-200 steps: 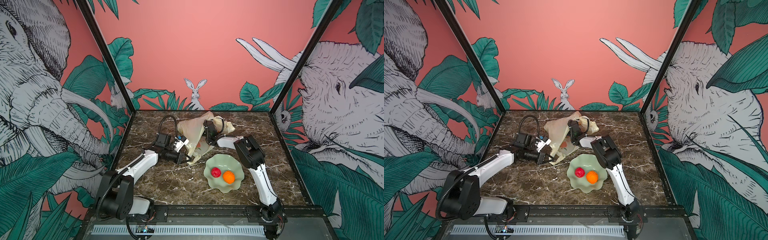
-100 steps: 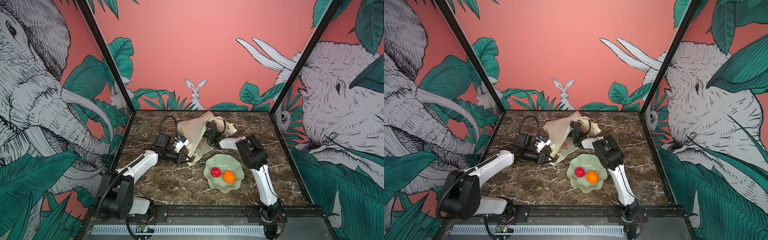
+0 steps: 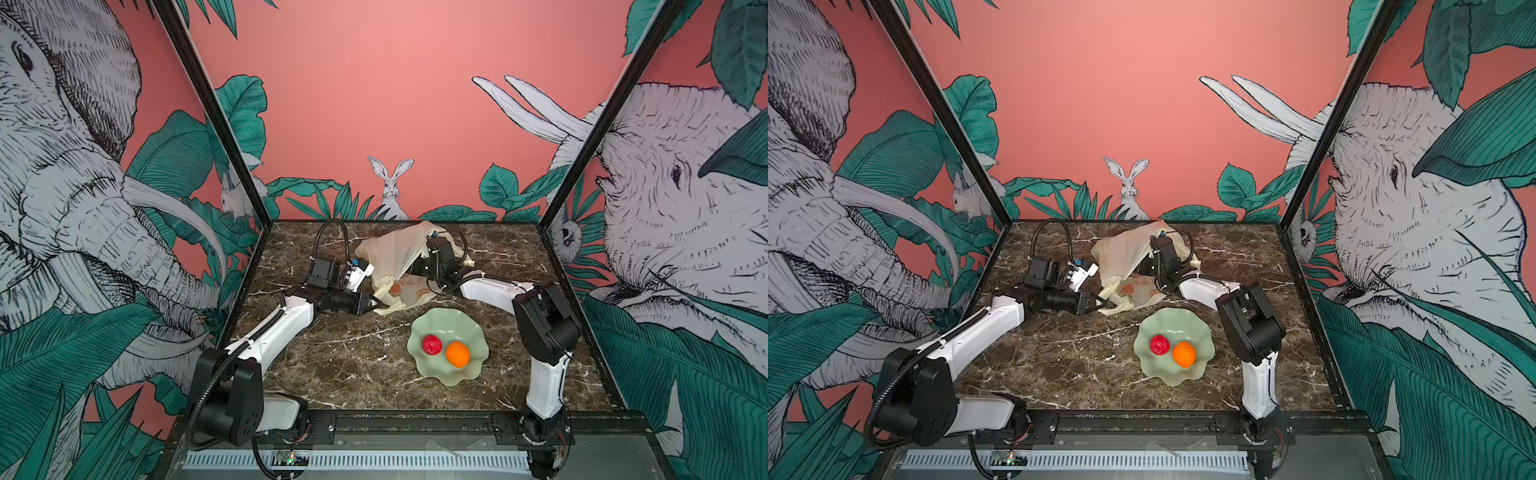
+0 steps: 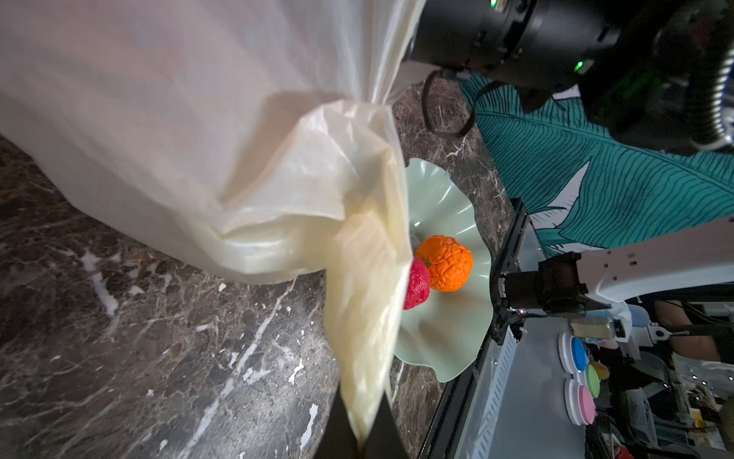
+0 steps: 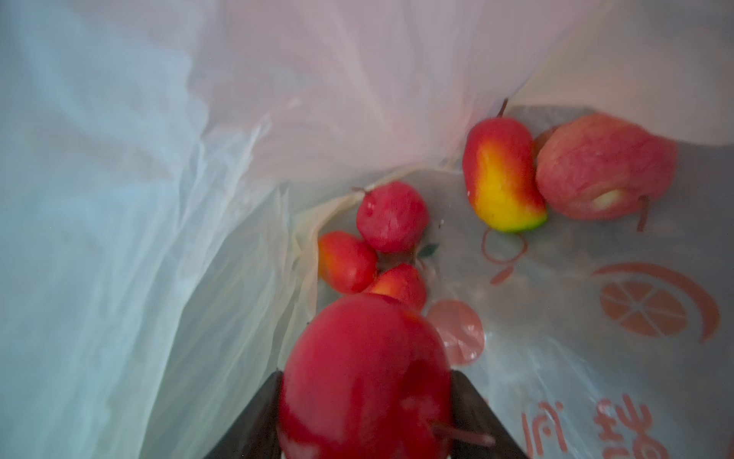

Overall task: Take fruits out of the plastic bag
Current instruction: Take out the fake fruit from the plastic bag.

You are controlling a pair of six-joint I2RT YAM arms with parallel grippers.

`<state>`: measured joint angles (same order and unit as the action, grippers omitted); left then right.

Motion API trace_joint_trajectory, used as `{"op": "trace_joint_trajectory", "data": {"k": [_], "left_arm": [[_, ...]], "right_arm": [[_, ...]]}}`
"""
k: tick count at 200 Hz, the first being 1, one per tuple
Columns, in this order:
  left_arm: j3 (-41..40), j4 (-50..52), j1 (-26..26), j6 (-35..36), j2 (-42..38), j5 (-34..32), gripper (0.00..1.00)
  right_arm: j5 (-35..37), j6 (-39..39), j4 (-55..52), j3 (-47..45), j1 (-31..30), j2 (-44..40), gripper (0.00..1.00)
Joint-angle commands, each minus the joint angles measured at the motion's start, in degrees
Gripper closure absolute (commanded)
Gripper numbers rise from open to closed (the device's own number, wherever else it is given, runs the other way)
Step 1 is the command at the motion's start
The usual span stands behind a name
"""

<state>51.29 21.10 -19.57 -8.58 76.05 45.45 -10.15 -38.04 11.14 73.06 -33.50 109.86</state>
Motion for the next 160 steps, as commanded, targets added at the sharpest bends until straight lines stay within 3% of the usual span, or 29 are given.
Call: {"op": "trace_joint_trajectory", "data": {"k": [1,59,160], "left_arm": [[1.71,-0.44,-0.38,-1.44,-2.89,-1.74,1.0],[3.13,1.61,-0.65,-1.53,-4.07,-4.23,1.0],[4.27,3.9,-1.25,-1.84,-4.29,-5.52,1.0]], "right_arm": [[-2.41,3.95,-10.04,-1.06,-0.12,-3.44,0.65],[-9.37,16.05,-25.31,-1.9,-0.17,-10.58,0.66],[-28.13,28.59,-34.52,-10.48,-0.25,-24.17,0.67]]}}
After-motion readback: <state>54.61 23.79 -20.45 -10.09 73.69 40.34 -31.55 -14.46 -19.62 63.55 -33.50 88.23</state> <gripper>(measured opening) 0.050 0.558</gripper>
